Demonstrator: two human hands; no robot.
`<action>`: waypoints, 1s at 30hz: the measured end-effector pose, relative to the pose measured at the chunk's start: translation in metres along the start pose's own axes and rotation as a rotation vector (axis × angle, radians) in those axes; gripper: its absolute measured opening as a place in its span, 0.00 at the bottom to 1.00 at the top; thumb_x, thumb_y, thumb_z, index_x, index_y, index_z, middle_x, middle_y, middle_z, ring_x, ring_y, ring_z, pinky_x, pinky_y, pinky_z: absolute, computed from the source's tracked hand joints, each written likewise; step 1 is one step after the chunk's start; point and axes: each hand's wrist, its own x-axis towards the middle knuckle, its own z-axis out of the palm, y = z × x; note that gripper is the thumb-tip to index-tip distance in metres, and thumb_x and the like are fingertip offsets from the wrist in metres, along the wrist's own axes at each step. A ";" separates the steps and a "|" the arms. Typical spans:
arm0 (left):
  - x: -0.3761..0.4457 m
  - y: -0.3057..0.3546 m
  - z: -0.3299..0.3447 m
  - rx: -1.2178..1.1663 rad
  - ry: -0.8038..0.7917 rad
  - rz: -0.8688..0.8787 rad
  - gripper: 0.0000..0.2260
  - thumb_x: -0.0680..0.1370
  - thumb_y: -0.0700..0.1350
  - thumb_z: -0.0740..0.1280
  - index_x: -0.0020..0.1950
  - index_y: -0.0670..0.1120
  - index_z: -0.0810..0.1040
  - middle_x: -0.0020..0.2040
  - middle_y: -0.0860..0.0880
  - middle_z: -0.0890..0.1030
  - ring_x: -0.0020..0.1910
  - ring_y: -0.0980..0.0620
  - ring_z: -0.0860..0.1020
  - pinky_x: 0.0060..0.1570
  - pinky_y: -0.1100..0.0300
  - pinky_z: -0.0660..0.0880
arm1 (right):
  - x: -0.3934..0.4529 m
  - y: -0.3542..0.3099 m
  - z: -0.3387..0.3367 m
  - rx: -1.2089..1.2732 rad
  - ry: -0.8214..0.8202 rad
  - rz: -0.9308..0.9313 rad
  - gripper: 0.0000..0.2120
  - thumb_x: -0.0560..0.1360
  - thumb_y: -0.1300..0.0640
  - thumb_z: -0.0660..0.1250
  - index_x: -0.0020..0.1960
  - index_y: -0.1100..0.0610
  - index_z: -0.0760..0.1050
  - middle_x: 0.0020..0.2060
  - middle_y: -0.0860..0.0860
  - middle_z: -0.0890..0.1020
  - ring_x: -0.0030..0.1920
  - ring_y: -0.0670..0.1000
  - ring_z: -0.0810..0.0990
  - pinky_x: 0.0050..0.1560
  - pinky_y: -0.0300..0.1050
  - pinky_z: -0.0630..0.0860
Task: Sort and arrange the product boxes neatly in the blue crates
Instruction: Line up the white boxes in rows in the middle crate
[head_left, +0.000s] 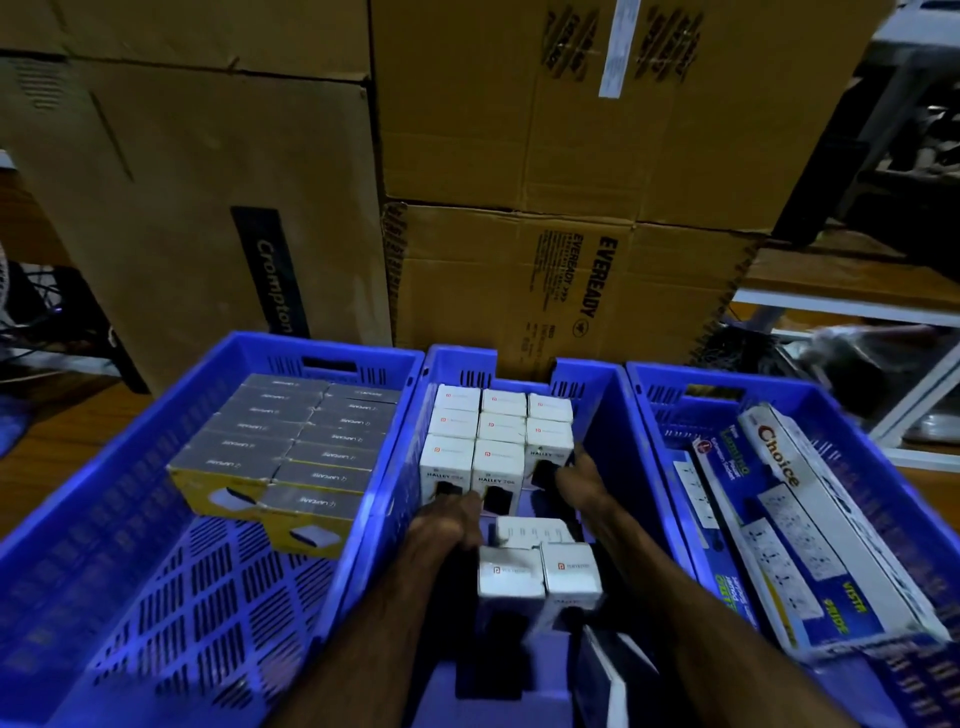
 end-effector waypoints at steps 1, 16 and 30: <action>0.000 -0.001 0.000 0.003 0.001 -0.002 0.25 0.78 0.44 0.70 0.75 0.44 0.69 0.73 0.39 0.74 0.71 0.39 0.74 0.68 0.46 0.74 | 0.001 0.001 0.001 0.001 -0.016 -0.025 0.18 0.76 0.73 0.63 0.63 0.60 0.75 0.55 0.56 0.83 0.50 0.54 0.81 0.34 0.29 0.76; -0.005 0.001 -0.008 0.027 0.044 0.014 0.22 0.76 0.41 0.72 0.69 0.44 0.75 0.71 0.41 0.77 0.68 0.41 0.78 0.63 0.49 0.78 | 0.024 0.003 -0.001 0.131 -0.033 -0.019 0.14 0.79 0.66 0.65 0.62 0.53 0.78 0.51 0.53 0.86 0.49 0.55 0.85 0.50 0.53 0.84; -0.023 0.003 -0.040 -0.053 0.007 0.119 0.10 0.79 0.40 0.65 0.58 0.41 0.80 0.62 0.39 0.82 0.61 0.40 0.81 0.54 0.54 0.76 | -0.010 -0.018 -0.017 -0.200 0.161 0.142 0.10 0.76 0.59 0.68 0.56 0.62 0.80 0.49 0.60 0.82 0.51 0.61 0.83 0.47 0.46 0.76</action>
